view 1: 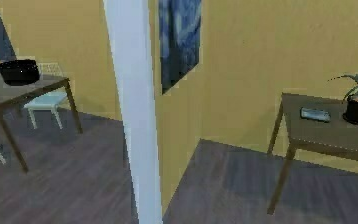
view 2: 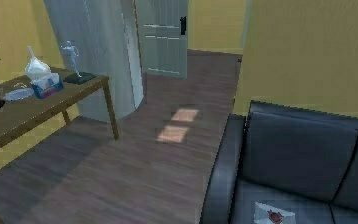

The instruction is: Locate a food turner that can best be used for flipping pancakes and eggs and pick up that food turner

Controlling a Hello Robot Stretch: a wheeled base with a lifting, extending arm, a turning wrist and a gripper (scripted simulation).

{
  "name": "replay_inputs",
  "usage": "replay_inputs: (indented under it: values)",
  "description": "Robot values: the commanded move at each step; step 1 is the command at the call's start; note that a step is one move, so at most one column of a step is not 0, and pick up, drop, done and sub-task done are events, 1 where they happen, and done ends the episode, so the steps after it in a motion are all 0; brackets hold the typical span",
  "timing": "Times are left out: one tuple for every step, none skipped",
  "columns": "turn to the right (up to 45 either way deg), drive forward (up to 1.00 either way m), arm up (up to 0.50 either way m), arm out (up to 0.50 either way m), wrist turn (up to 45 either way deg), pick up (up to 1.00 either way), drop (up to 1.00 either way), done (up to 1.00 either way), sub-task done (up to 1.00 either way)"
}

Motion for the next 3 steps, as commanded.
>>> replay_inputs:
  values:
    - [-21.0,0.00,0.00,0.00,0.0,0.00,0.00,0.00,0.00]
    - [0.0,0.25,0.00,0.00,0.0,0.00,0.00,0.00,0.00]
    - [-27.0,0.00,0.00,0.00,0.0,0.00,0.00,0.00,0.00]
